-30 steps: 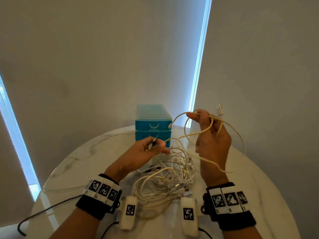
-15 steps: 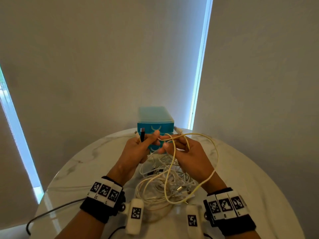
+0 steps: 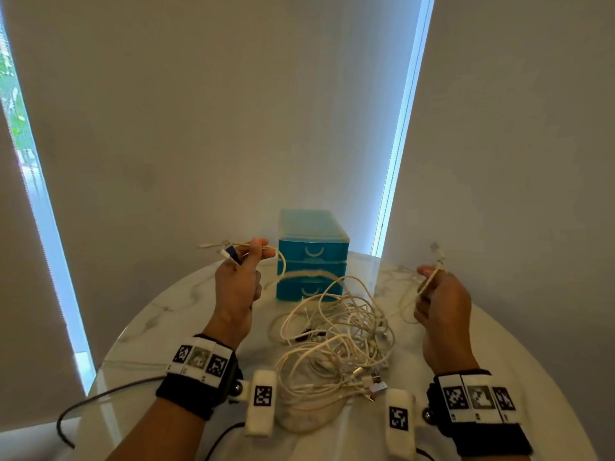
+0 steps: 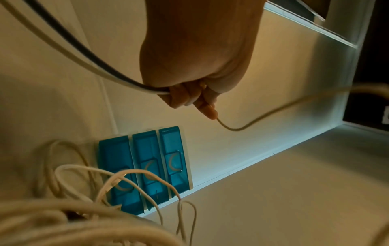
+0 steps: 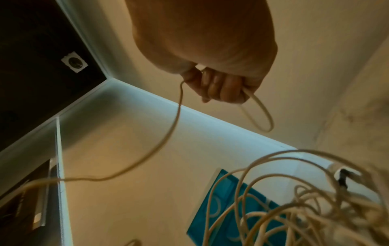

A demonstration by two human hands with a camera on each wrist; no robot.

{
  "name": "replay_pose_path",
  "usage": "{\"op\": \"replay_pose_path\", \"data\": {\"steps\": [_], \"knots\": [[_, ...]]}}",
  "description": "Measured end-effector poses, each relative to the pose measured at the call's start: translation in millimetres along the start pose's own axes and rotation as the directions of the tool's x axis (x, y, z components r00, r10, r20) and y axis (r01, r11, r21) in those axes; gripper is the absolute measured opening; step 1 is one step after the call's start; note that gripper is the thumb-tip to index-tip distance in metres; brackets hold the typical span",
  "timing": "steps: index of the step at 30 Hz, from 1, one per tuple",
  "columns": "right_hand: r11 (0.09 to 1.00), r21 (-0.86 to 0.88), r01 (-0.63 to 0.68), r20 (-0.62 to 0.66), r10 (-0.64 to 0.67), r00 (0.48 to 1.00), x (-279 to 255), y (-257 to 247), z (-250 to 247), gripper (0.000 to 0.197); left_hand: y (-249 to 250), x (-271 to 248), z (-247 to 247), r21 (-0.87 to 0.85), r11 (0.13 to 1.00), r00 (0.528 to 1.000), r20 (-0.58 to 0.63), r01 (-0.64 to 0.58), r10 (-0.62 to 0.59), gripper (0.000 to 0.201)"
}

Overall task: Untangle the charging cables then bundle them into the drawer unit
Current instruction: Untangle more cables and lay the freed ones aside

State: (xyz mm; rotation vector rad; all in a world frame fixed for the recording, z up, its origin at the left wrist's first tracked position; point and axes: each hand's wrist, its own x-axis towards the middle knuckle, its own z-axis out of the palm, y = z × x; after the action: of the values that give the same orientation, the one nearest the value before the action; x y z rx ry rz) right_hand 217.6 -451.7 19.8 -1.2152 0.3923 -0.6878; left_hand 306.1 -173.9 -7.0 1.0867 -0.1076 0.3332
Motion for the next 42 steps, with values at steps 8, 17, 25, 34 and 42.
{"op": "replay_pose_path", "data": {"steps": [8, 17, 25, 34, 42], "knots": [[0.983, -0.141, -0.114, 0.484, 0.169, 0.859, -36, -13, 17, 0.032, 5, -11, 8, 0.207, 0.972, 0.982, 0.17, -0.113, 0.078, 0.023], [0.987, -0.085, -0.136, 0.639, 0.158, 0.753, -70, 1, 48, 0.055, 20, -38, 26, 0.177, 0.974, 0.869, 0.494, -0.143, 0.037, 0.03], [0.914, -0.386, 0.127, 0.669, 0.182, 0.721, -73, -12, 64, 0.04, 15, -28, 18, 0.268, 0.958, 0.922, 0.386, -0.101, -0.01, 0.031], [0.981, 0.194, 0.025, 0.111, -0.048, 0.993, -2, -52, 53, 0.022, 25, -19, 7, 0.283, 0.959, 0.994, 0.094, 0.028, -0.057, 0.054], [0.963, 0.246, 0.113, -0.078, -0.096, 0.992, 27, -55, 90, 0.021, 40, -22, 13, 0.191, 0.948, 0.967, 0.072, -0.255, 0.245, 0.04]]}}
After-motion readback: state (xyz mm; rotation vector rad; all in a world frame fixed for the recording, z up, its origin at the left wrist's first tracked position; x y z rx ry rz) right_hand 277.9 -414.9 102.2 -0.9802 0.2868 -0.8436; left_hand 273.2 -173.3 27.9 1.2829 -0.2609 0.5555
